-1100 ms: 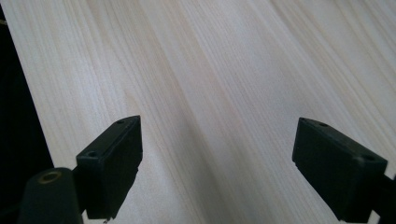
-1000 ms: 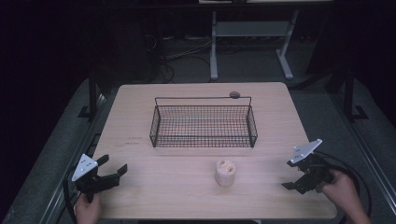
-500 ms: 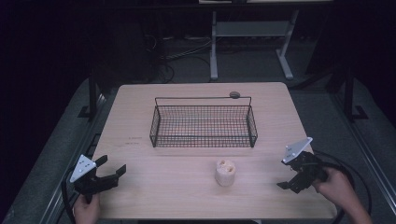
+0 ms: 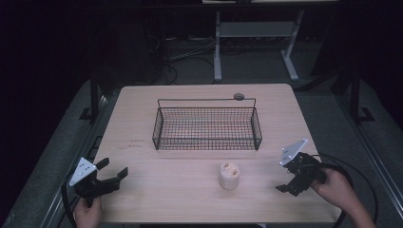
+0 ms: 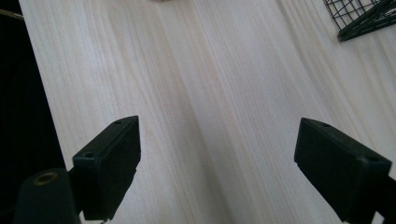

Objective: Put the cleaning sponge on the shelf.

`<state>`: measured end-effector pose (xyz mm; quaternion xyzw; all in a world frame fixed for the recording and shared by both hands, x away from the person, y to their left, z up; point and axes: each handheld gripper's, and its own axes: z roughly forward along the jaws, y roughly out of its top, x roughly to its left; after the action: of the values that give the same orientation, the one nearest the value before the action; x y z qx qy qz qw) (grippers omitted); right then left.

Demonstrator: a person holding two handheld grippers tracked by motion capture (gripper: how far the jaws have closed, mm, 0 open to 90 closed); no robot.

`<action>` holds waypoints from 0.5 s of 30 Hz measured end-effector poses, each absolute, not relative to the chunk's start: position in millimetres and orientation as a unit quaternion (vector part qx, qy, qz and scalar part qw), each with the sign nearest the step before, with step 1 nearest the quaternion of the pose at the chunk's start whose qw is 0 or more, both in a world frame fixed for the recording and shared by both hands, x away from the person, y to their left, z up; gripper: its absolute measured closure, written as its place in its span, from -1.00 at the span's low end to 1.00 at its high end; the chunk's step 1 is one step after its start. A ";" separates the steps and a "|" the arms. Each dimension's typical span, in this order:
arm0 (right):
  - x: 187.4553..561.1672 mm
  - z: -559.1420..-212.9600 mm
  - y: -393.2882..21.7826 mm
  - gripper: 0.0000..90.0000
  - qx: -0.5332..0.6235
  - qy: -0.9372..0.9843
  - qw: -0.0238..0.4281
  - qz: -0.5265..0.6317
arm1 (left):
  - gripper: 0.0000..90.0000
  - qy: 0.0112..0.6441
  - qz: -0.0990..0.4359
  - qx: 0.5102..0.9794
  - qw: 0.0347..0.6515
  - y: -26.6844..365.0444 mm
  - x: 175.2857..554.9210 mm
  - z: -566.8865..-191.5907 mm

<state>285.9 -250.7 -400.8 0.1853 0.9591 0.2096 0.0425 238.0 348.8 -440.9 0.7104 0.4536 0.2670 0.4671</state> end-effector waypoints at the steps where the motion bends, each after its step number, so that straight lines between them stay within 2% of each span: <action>1: 285.7 -399.6 -249.6 -0.68 0.186 0.959 0.044 0.209 | -0.69 0.454 0.267 0.711 0.467 348.6 238.1 -441.0; 15: 289.1 -394.0 -227.4 -0.68 0.167 0.967 0.044 0.190 | -0.69 0.451 0.268 0.713 0.464 348.6 238.9 -441.2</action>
<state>289.1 -227.4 -394.0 0.1668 0.9666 0.1898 0.0440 238.9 348.6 -441.2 0.7133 0.4513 0.2685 0.4641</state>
